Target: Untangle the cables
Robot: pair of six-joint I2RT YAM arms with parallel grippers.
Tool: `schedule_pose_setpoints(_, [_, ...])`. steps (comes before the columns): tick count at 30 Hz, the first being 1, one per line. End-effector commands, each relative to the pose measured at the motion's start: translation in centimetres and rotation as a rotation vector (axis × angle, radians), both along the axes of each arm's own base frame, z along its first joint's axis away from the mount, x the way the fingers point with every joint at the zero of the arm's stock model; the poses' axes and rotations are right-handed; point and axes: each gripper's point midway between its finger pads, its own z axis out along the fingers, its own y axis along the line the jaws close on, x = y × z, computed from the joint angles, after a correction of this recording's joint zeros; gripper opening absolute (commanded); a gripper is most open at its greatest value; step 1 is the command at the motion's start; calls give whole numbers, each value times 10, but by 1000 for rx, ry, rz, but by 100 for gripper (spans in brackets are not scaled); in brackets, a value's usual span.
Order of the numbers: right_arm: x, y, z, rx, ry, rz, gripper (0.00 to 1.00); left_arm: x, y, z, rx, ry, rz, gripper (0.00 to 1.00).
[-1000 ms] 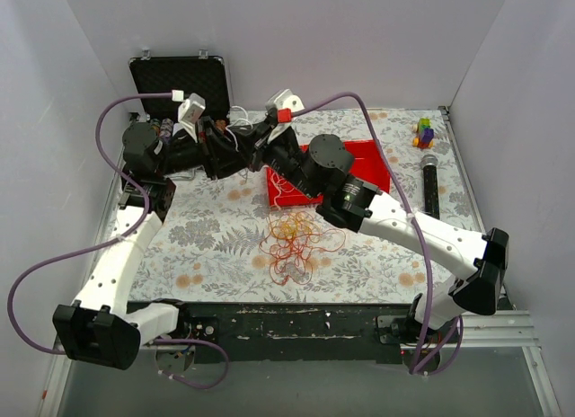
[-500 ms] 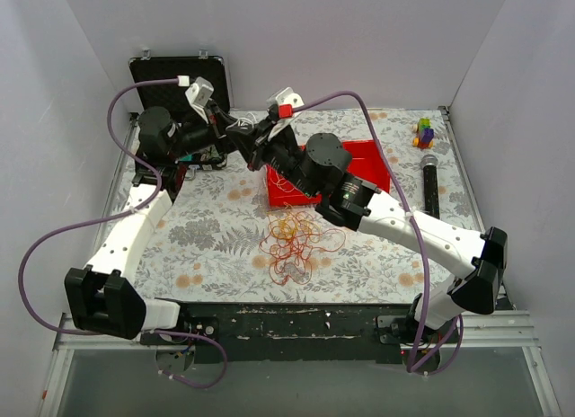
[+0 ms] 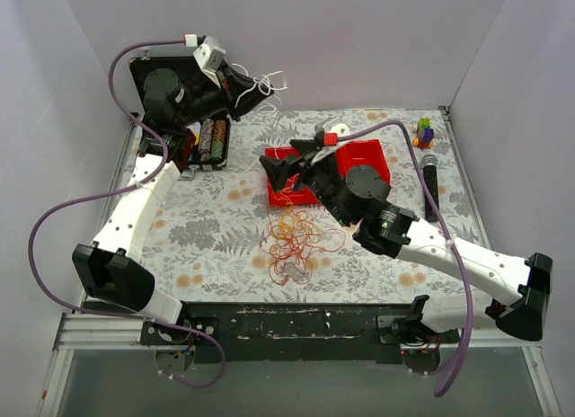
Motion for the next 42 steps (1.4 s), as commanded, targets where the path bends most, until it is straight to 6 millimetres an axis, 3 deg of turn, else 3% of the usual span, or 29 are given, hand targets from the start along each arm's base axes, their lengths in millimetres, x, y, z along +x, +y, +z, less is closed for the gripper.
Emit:
schedule_pose_setpoints(1, [0,-33,-14,31,36,-97,87,-3,0,35,-19,-108,51,0])
schedule_pose_setpoints(6, [-10,-58,-68,-20,101,-115,89,-16,-5,48,-21,-152,40,0])
schedule_pose_setpoints(12, [-22,-50,-142,-125,176,-35,90,-27,-10,56,-8,-187,35,0])
schedule_pose_setpoints(17, [-13,-32,-170,-196,160,-26,91,-33,-15,63,-2,-198,34,0])
schedule_pose_setpoints(22, [2,-3,-179,-269,135,-6,88,-39,-17,67,2,-205,37,0])
schedule_pose_setpoints(25, [26,4,-185,-303,143,-63,77,-42,-17,68,2,-204,40,0])
schedule_pose_setpoints(27, [41,7,-191,-314,156,-92,62,-44,-17,68,1,-203,42,0])
schedule_pose_setpoints(28, [46,9,-191,-309,165,-102,51,-45,-15,69,0,-201,46,0])
schedule_pose_setpoints(31, [51,10,-196,-310,185,-105,4,-49,-13,71,-3,-205,49,0])
schedule_pose_setpoints(38, [39,-4,-221,-322,239,-97,1,-56,-9,86,-21,-228,62,0])
schedule_pose_setpoints(42, [16,-21,-218,-293,263,-79,1,-33,-1,84,-13,-248,176,0])
